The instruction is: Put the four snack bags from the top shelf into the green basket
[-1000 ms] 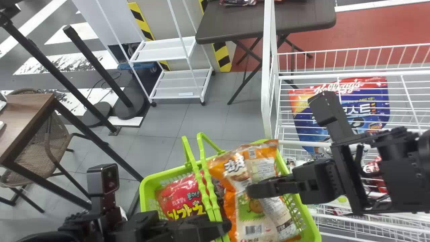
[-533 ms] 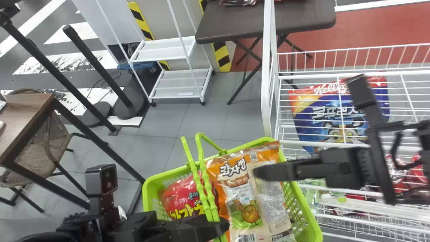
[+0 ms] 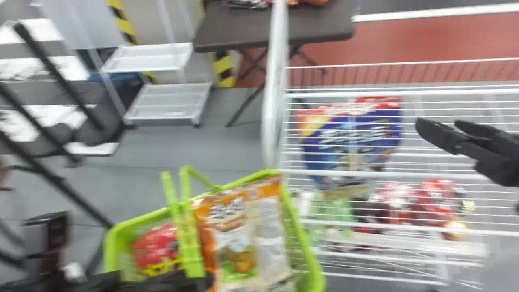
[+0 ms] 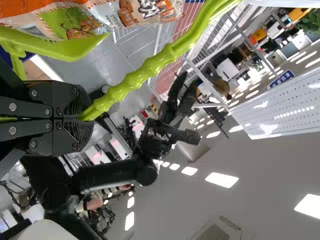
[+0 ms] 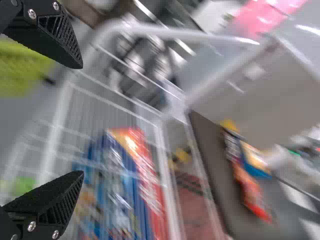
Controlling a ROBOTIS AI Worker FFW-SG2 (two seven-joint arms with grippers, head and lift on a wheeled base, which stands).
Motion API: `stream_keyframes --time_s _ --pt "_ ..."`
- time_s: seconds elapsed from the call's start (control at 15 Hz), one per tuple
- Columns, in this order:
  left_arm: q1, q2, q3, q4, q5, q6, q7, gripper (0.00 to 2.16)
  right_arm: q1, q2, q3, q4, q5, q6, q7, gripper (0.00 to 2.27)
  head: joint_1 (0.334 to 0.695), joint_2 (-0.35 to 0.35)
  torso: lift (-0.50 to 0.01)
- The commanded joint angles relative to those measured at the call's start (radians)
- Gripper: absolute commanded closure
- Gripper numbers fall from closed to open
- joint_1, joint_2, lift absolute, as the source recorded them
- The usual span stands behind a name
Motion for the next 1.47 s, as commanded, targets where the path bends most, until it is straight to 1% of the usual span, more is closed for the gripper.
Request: stream_keyframes --time_s 0.0,0.07,0.13,0.27,0.53,0.73,1.07,1.4 --pt "0.007 0.001 -0.016 0.003 -0.004 -0.003 -0.011 2.15 0.115 0.011 0.054 0.088 0.219 -0.429 -0.027 0.05 0.695 0.006 -0.006" --pt "0.014 0.003 -0.016 0.005 -0.004 -0.006 -0.011 2.15 0.158 0.034 0.055 0.111 0.260 -0.515 -0.027 0.05 0.695 -0.077 -0.006" --pt "0.021 0.003 -0.018 0.006 -0.005 -0.010 -0.011 2.15 0.192 0.057 0.052 0.119 0.303 -0.524 -0.027 0.05 0.695 -0.097 -0.006" --pt "0.033 0.003 -0.018 0.006 -0.010 -0.013 -0.011 2.15 0.239 0.115 0.044 0.128 0.385 -0.591 -0.024 0.05 0.695 -0.126 -0.006" --pt "0.035 0.006 -0.030 0.002 -0.024 -0.013 -0.011 2.15 0.304 0.157 0.038 0.122 0.414 -0.594 -0.003 0.05 0.695 -0.143 -0.006" --pt "0.030 0.004 -0.038 -0.003 -0.036 -0.010 -0.011 2.15 0.334 0.161 0.031 0.113 0.434 -0.601 -0.004 0.05 0.695 -0.146 -0.006" --pt "0.009 -0.005 -0.061 -0.006 -0.036 -0.003 -0.011 2.15 0.367 0.161 0.024 0.065 0.491 -0.594 -0.004 0.05 0.695 -0.175 -0.006" --pt "0.006 -0.017 -0.068 -0.008 -0.042 -0.003 -0.011 2.15 0.379 0.161 0.037 0.058 0.489 -0.601 0.001 0.05 0.695 -0.193 -0.006"
